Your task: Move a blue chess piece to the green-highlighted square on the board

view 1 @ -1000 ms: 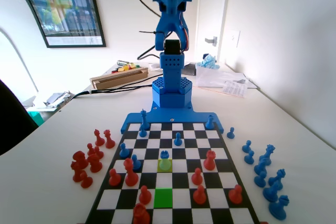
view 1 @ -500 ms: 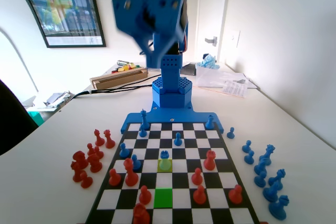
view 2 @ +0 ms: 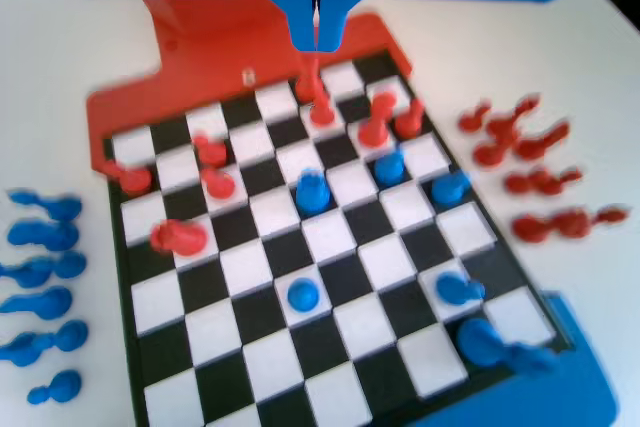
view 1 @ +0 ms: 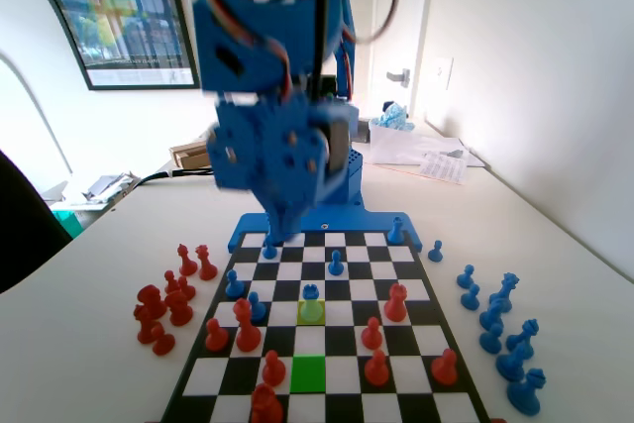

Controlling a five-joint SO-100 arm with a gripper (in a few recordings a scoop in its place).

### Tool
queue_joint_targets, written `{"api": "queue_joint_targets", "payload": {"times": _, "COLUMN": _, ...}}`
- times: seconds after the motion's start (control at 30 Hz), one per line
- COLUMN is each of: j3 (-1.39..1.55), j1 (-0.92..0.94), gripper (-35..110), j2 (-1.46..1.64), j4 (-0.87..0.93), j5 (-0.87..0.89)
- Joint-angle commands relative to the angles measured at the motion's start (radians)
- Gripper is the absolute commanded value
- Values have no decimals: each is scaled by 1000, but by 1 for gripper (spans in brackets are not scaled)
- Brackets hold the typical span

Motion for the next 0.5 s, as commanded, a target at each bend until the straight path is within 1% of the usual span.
{"api": "queue_joint_targets", "payload": {"times": 0.0, "j3": 6, "j1": 8, "gripper": 10, "j2": -6, "j4": -25, "j5": 20}}
{"api": "queue_joint_targets", "payload": {"times": 0.2, "j3": 52, "j1": -2, "gripper": 16, "j2": -37, "j4": -69, "j5": 31}}
{"api": "queue_joint_targets", "payload": {"times": 0.47, "j3": 141, "j1": -11, "gripper": 16, "j2": -44, "j4": -146, "j5": 18}}
